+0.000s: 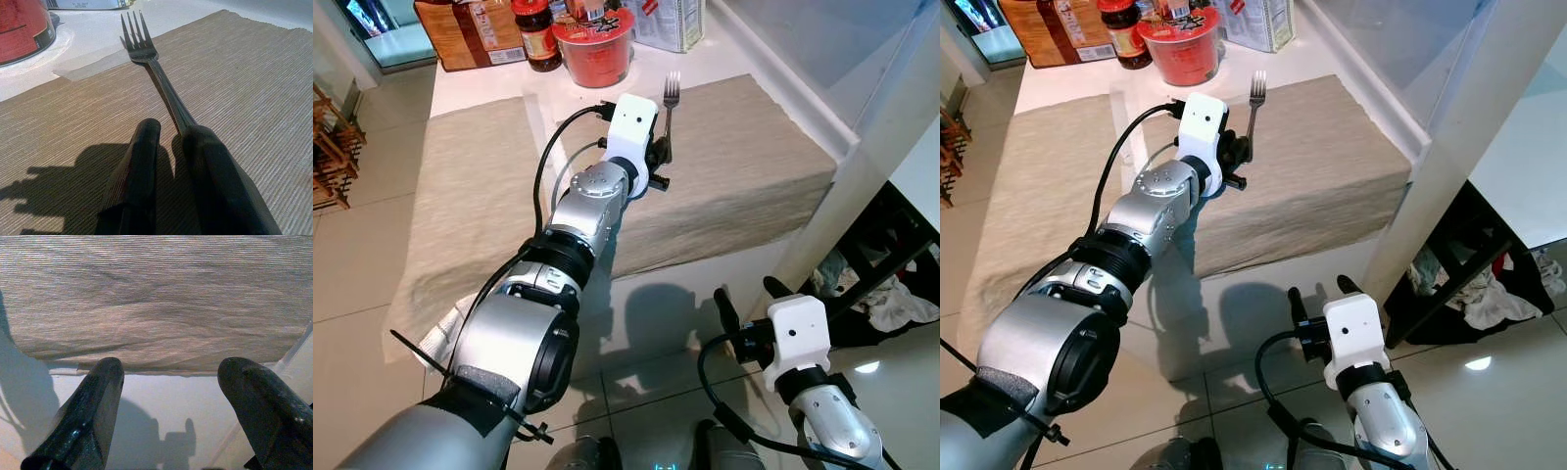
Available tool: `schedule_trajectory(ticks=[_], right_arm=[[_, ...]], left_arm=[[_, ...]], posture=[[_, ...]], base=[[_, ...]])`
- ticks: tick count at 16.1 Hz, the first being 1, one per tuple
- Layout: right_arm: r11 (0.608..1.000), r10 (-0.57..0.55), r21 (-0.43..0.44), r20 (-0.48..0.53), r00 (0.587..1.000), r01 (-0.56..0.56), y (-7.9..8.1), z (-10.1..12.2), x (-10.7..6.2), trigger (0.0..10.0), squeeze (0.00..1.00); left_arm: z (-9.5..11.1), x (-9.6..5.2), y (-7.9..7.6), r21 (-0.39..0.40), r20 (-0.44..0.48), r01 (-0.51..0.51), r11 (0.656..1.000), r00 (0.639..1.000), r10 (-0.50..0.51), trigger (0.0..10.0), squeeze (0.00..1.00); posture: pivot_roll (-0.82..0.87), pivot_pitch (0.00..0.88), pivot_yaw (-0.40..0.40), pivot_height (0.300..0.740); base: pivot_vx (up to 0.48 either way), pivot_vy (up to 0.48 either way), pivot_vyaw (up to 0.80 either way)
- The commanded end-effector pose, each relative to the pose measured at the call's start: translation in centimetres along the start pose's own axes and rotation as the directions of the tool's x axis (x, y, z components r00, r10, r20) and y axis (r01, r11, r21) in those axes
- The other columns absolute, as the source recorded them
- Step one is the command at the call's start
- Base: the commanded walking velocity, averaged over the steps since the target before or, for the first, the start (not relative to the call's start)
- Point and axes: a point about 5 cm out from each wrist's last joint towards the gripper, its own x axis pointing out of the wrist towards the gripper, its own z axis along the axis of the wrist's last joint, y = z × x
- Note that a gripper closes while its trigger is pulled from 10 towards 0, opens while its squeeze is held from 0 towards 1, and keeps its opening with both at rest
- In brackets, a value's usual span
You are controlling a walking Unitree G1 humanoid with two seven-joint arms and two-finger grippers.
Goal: Setting the table
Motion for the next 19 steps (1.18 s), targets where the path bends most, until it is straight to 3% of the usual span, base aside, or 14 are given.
schedule_trajectory(ticks=[1, 7, 12, 19], right_arm=[[1.000, 0.009, 0.009, 0.024, 1.000, -0.009, 0.3, 0.4, 0.0, 10.0, 0.00], [1.000, 0.007, 0.013, 0.024, 1.000, -0.007, 0.3, 0.5, 0.0, 10.0, 0.00], [0.997, 0.073, -0.002, 0.033, 0.997, -0.073, 0.2, 1.4, -1.4, 10.0, 0.00], [0.980, 0.199, -0.019, 0.089, 0.976, -0.198, 0.8, 3.5, -1.8, 10.0, 0.00]], left_arm=[[-0.4, -0.1, -0.2, -0.002, -0.017, 0.011, 1.000, 1.000, -0.011, 10.0, 0.00], [0.9, 0.0, -0.8, 0.044, 0.000, 0.053, 0.998, 0.999, -0.053, 10.0, 0.00], [-3.0, -1.7, 0.5, 0.114, -0.133, 0.095, 0.989, 0.988, -0.080, 10.0, 0.00], [-4.6, -4.8, 1.0, 0.130, -0.198, 0.125, 0.984, 0.975, -0.098, 10.0, 0.00]], posture=[[-0.18, 0.142, 0.114, 0.740], [-0.17, 0.147, 0.120, 0.740], [-0.16, 0.160, 0.125, 0.740], [-0.14, 0.158, 0.121, 0.740]], base=[[0.000, 0.000, 0.00], [0.000, 0.000, 0.00], [0.000, 0.000, 0.00], [0.000, 0.000, 0.00]])
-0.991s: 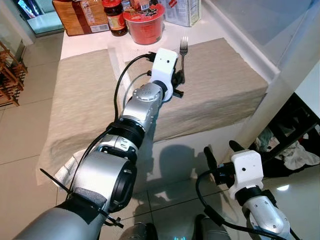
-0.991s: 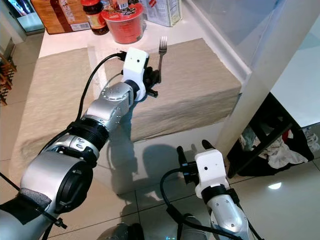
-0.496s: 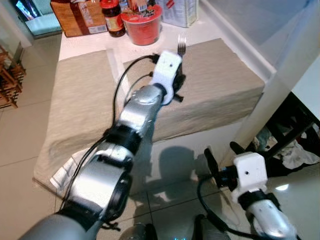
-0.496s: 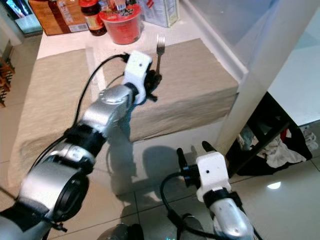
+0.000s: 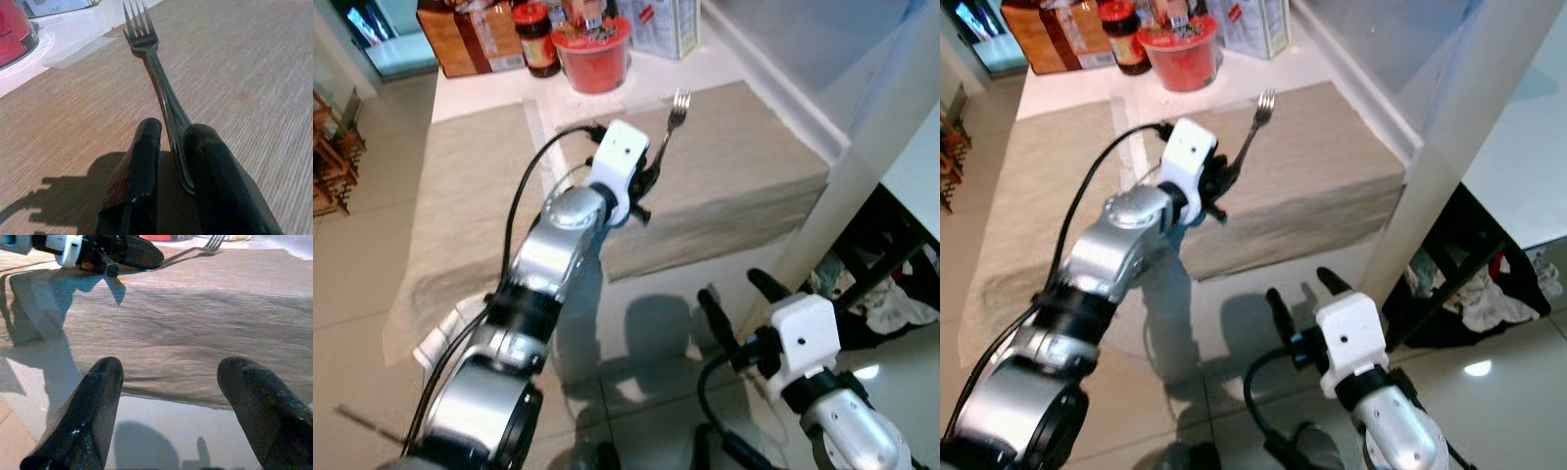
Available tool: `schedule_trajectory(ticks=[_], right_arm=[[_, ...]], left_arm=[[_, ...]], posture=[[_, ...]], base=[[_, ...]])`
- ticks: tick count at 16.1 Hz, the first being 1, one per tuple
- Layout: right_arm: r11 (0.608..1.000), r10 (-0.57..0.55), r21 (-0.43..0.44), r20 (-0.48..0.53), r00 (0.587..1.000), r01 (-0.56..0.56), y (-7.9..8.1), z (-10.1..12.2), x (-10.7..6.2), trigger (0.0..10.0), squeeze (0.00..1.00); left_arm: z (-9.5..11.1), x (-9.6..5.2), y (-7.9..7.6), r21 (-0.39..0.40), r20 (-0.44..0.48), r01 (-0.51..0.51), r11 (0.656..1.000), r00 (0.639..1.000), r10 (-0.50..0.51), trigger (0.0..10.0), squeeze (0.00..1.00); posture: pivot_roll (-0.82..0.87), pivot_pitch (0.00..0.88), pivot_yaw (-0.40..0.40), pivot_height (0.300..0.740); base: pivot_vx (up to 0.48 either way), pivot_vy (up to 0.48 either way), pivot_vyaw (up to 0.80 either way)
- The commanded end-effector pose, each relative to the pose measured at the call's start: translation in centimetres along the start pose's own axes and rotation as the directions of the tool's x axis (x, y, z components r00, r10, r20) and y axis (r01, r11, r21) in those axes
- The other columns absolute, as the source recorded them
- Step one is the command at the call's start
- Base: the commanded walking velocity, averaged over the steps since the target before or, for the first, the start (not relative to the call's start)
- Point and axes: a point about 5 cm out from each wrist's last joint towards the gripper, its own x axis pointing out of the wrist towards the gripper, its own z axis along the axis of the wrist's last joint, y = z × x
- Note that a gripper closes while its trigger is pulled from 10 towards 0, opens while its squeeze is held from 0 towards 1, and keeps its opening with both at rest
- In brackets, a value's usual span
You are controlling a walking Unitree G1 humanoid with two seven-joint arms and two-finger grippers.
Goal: Setting the table
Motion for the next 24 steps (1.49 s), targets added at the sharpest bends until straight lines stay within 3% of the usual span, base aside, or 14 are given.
schedule_trajectory(ticks=[1, 4, 7, 11, 12, 16, 20, 24], right_arm=[[1.000, 0.026, 0.008, 0.020, 0.999, -0.026, 0.3, 0.6, 0.0, 10.0, 0.00], [0.999, 0.032, 0.012, 0.025, 0.999, -0.033, 0.3, 0.8, 0.3, 10.0, 0.00], [0.999, 0.031, 0.009, 0.037, 0.999, -0.032, 0.4, 1.0, 0.5, 10.0, 0.00], [1.000, 0.024, 0.004, 0.035, 0.999, -0.024, 0.2, 1.1, 0.3, 10.0, 0.00], [1.000, -0.019, -0.021, 0.038, 0.999, 0.020, -0.2, 0.9, 0.3, 10.0, 0.00], [0.993, -0.102, -0.068, -0.004, 0.995, 0.101, -0.9, -1.2, -0.3, 10.0, 0.00], [0.994, -0.073, -0.078, -0.021, 0.997, 0.071, -0.3, -1.6, -1.5, 10.0, 0.00], [0.996, -0.041, -0.074, -0.018, 0.999, 0.040, 0.5, -1.7, -1.8, 10.0, 0.00]], left_arm=[[-2.9, -0.7, 0.2, -0.022, -0.145, 0.000, 1.000, 0.989, -0.003, 10.0, 0.00], [-2.2, -1.2, 0.7, -0.021, -0.126, -0.031, 0.999, 0.992, 0.028, 10.0, 0.00], [0.5, 0.3, 0.6, -0.058, 0.004, -0.053, 0.997, 0.999, 0.053, 10.0, 0.00], [2.6, 2.1, 0.1, -0.083, 0.063, -0.046, 0.995, 0.997, 0.051, 10.0, 0.00], [2.6, 2.9, 0.1, -0.092, 0.056, -0.059, 0.994, 0.996, 0.064, 10.0, 1.00], [3.4, 4.4, -0.1, -0.119, 0.043, -0.094, 0.988, 0.994, 0.100, 10.0, 1.00], [3.2, 4.9, 0.1, -0.125, 0.014, -0.133, 0.983, 0.991, 0.136, 10.0, 1.00], [4.4, 5.1, 0.2, -0.149, 0.032, -0.159, 0.976, 0.986, 0.166, 10.0, 1.00]], posture=[[-0.14, 0.157, 0.119, 0.740], [-0.12, 0.153, 0.113, 0.740], [-0.14, 0.146, 0.111, 0.740], [-0.16, 0.136, 0.111, 0.740], [-0.17, 0.133, 0.114, 0.740], [-0.18, 0.126, 0.122, 0.740], [-0.19, 0.132, 0.128, 0.740], [-0.19, 0.134, 0.127, 0.740]], base=[[0.000, 0.000, 0.00], [0.000, 0.000, 0.00], [0.000, 0.000, 0.00], [0.000, 0.000, 0.00], [0.000, 0.000, 0.00], [0.000, 0.000, 0.00], [0.000, 0.000, 0.00], [0.000, 0.000, 0.00]])
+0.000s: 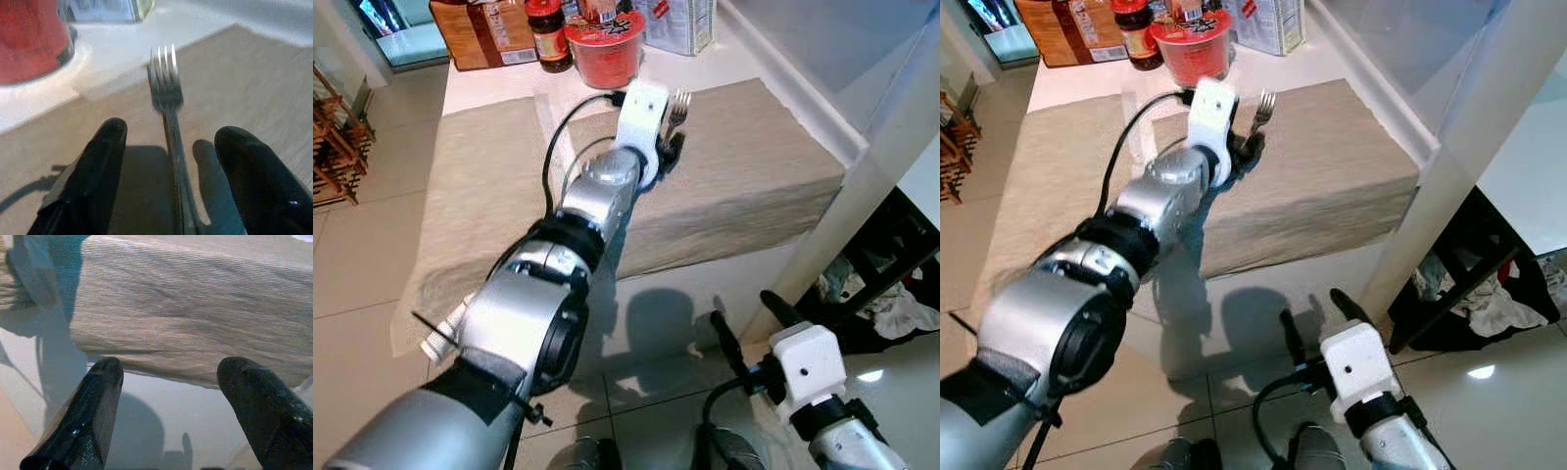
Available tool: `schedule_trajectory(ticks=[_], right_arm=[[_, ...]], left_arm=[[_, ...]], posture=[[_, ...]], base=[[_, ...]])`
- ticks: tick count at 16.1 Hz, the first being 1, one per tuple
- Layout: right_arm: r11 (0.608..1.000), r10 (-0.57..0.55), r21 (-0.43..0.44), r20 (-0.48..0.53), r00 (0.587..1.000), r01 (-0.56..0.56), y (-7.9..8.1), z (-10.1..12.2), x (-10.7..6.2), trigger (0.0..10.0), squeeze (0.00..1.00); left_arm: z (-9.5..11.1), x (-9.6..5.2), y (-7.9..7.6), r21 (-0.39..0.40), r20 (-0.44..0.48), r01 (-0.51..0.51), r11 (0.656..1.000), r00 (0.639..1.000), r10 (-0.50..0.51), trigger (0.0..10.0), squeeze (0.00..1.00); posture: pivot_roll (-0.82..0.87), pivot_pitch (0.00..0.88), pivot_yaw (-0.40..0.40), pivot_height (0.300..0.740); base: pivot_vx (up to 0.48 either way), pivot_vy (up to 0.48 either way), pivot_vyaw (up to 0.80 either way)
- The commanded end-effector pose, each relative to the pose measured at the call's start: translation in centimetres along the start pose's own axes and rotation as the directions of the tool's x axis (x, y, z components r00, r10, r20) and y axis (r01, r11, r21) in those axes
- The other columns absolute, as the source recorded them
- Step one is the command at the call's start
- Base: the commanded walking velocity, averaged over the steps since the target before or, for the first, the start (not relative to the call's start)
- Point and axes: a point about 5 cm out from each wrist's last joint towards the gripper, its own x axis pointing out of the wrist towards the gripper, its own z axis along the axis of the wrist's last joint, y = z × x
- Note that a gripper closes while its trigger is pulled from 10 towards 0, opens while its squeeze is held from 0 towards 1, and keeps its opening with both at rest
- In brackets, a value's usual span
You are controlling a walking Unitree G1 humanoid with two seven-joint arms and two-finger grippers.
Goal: Setting the table
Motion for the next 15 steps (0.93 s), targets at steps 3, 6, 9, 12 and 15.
schedule_trajectory(ticks=[3, 6, 9, 12, 15], right_arm=[[1.000, 0.002, 0.005, 0.039, 0.999, -0.003, 0.3, 0.7, 0.0, 10.0, 0.00], [1.000, -0.006, 0.013, 0.038, 0.999, 0.005, 0.6, 0.8, -0.2, 10.0, 0.00], [1.000, -0.023, 0.019, 0.032, 0.999, 0.022, 0.8, 1.0, -0.5, 10.0, 0.00], [0.999, -0.035, 0.021, 0.035, 0.999, 0.034, 0.8, 1.3, -0.8, 10.0, 0.00], [0.999, -0.038, 0.029, 0.035, 0.999, 0.037, 0.9, 1.4, -0.7, 10.0, 0.00]], left_arm=[[0.6, 0.2, -0.5, 0.010, -0.005, -0.002, 1.000, 1.000, 0.002, 10.0, 1.00], [0.1, 0.3, -1.0, 0.001, -0.032, -0.001, 1.000, 0.999, 0.001, 10.0, 0.00], [-0.2, 0.4, -1.6, -0.004, -0.052, 0.004, 1.000, 0.999, -0.004, 10.0, 0.00], [-1.1, 0.3, -1.6, -0.029, -0.094, -0.007, 1.000, 0.996, 0.004, 10.0, 0.00], [-3.5, -0.1, -0.8, -0.102, -0.190, -0.049, 0.994, 0.981, 0.029, 10.0, 0.00]], posture=[[-0.21, 0.139, 0.139, 0.740], [-0.22, 0.149, 0.149, 0.740], [-0.25, 0.163, 0.160, 0.740], [-0.26, 0.168, 0.163, 0.740], [-0.26, 0.171, 0.159, 0.740]], base=[[0.000, 0.000, 0.00], [0.000, 0.000, 0.00], [0.000, 0.000, 0.00], [0.000, 0.000, 0.00], [0.000, 0.000, 0.00]])
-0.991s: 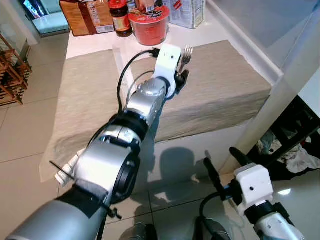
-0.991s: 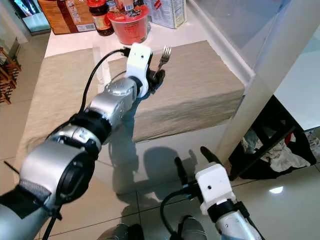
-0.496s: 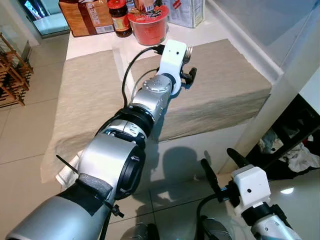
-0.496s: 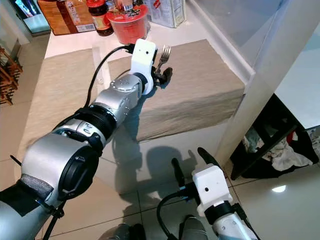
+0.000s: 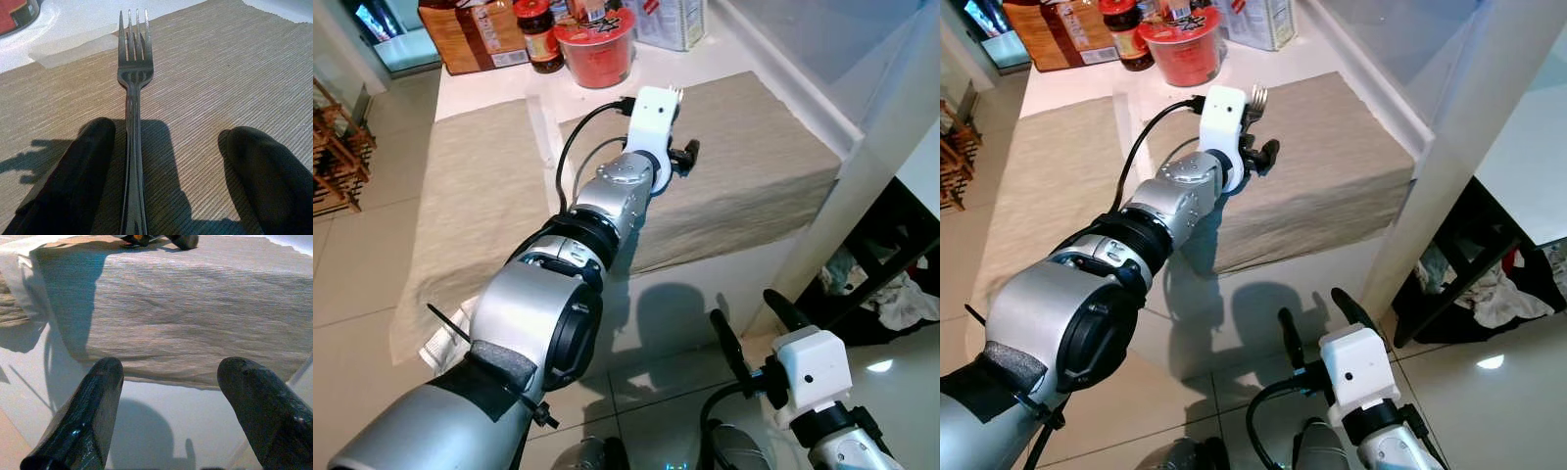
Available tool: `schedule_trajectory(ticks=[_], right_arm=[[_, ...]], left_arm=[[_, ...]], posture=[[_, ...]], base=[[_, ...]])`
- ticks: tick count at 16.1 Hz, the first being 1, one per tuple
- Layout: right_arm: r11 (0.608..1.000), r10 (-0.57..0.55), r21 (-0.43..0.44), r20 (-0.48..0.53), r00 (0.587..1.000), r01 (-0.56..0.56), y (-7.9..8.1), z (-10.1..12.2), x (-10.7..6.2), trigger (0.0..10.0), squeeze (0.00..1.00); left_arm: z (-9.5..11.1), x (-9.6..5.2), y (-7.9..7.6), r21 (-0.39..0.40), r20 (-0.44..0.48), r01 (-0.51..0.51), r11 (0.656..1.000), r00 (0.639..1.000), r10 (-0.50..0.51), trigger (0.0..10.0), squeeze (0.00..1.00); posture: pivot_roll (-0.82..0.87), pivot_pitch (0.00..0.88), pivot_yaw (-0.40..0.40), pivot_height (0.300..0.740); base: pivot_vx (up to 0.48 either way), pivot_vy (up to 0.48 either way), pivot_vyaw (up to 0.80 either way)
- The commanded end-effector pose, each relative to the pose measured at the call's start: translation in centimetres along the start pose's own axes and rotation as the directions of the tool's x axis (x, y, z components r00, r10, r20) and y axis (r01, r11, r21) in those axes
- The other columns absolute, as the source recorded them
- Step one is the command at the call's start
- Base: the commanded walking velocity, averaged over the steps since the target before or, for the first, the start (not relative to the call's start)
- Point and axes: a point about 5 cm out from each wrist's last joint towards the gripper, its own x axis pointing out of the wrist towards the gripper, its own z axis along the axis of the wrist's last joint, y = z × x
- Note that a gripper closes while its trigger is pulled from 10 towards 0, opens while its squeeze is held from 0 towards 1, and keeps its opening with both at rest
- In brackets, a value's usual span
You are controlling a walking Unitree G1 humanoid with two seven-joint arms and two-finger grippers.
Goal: Setting the table
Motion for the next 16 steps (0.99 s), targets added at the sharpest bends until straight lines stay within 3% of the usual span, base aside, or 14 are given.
schedule_trajectory(ticks=[1, 2, 3, 9, 16], right_arm=[[1.000, 0.007, 0.003, 0.007, 1.000, -0.007, 0.3, 0.4, -0.1, 10.0, 0.00], [1.000, 0.009, 0.005, 0.007, 1.000, -0.009, 0.3, 0.4, -0.1, 10.0, 0.00], [1.000, 0.012, 0.004, 0.008, 1.000, -0.012, 0.3, 0.5, 0.0, 10.0, 0.00], [1.000, 0.011, 0.007, 0.010, 1.000, -0.011, 0.2, 0.5, 0.2, 10.0, 0.00], [1.000, 0.028, 0.008, 0.018, 0.999, -0.028, 0.2, 0.7, 0.6, 10.0, 0.00]], left_arm=[[-2.5, -0.2, 0.8, -0.023, -0.105, -0.036, 0.999, 0.994, 0.033, 10.0, 0.00], [-2.9, -0.3, 1.0, -0.037, -0.120, -0.044, 0.998, 0.992, 0.039, 9.3, 0.00], [-3.2, -0.3, 1.2, -0.042, -0.130, -0.050, 0.998, 0.991, 0.044, 0.0, 0.00], [-3.5, -0.4, 1.7, 0.048, -0.124, -0.044, 0.998, 0.991, 0.050, 0.0, 0.00], [-3.7, -0.5, 2.2, 0.035, -0.108, -0.042, 0.999, 0.993, 0.045, 0.0, 0.00]], posture=[[-0.26, 0.171, 0.159, 0.740], [-0.26, 0.172, 0.158, 0.740], [-0.25, 0.177, 0.158, 0.740], [-0.25, 0.177, 0.150, 0.740], [-0.24, 0.166, 0.140, 0.740]], base=[[0.000, 0.000, 0.00], [0.000, 0.000, 0.00], [0.000, 0.000, 0.00], [0.000, 0.000, 0.00], [0.000, 0.000, 0.00]])
